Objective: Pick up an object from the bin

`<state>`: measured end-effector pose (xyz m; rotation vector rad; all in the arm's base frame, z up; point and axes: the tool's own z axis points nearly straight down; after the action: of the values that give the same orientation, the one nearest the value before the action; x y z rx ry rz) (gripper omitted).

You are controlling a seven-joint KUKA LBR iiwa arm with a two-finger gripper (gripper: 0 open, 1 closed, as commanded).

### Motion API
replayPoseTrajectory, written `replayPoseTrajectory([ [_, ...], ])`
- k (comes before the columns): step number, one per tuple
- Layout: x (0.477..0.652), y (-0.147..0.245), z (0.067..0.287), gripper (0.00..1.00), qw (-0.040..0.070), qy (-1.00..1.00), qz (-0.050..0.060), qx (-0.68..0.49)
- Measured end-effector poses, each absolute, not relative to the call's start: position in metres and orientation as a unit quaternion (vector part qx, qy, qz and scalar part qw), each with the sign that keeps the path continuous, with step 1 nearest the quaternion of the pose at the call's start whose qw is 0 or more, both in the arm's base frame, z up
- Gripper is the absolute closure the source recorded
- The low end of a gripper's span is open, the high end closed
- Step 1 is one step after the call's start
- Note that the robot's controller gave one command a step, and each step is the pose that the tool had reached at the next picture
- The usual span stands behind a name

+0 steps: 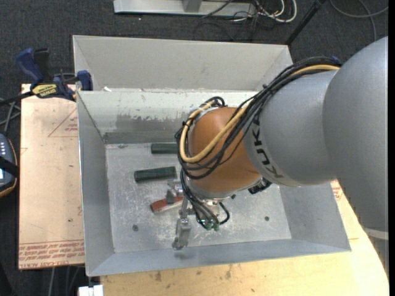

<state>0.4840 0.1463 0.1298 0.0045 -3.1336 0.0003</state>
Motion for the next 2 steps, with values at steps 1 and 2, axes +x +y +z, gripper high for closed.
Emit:
replayPoseTrajectory([
  [1, 0.486, 0.146, 0.133, 0.00, 0.000, -1.000, 0.000, 0.000],
  [2, 0.587, 0.138, 0.079, 1.00, -0.003, -1.000, -0.001, -0.023],
])
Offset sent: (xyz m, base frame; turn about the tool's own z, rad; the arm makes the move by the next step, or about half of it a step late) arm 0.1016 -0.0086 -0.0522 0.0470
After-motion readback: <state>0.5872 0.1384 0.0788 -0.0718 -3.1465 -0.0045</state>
